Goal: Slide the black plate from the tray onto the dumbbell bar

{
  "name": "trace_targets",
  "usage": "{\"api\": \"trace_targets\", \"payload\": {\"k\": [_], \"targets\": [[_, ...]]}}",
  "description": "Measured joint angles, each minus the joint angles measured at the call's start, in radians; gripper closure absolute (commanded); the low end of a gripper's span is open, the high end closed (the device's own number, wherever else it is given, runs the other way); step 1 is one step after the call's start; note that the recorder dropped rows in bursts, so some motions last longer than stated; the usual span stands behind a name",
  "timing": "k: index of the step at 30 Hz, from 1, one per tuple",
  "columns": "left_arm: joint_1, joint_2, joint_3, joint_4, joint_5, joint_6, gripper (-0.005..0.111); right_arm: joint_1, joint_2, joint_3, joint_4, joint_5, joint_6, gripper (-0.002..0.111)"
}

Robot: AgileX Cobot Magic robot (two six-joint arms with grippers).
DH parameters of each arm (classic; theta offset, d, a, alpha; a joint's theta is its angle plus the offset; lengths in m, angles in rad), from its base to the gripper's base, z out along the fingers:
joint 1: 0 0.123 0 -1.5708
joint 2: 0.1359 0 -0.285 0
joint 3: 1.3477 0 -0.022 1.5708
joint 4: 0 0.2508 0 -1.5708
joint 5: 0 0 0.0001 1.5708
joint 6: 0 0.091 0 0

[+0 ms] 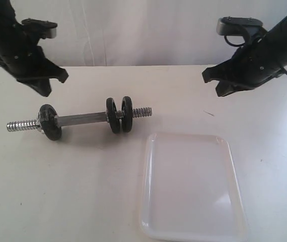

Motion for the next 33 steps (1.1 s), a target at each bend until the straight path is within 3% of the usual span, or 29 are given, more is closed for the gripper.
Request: {"api": "trace_targets", "payload": {"k": [7, 25, 33], "targets": [[0.113, -0.002, 0.004, 0.045, 0.241, -0.096, 0.106, -0.093, -0.004, 0.0, -0.215, 0.091, 0.22, 0.108], [0.135, -0.12, 0.16, 0.048, 0.246, -0.094, 0.107, -0.115, -0.084, 0.0, -0.31, 0.25, 0.27, 0.108], [0.135, -0.32, 0.291, 0.075, 0.248, -0.093, 0.107, -0.124, -0.285, 0.0, -0.312, 0.407, 0.27, 0.108]]}}
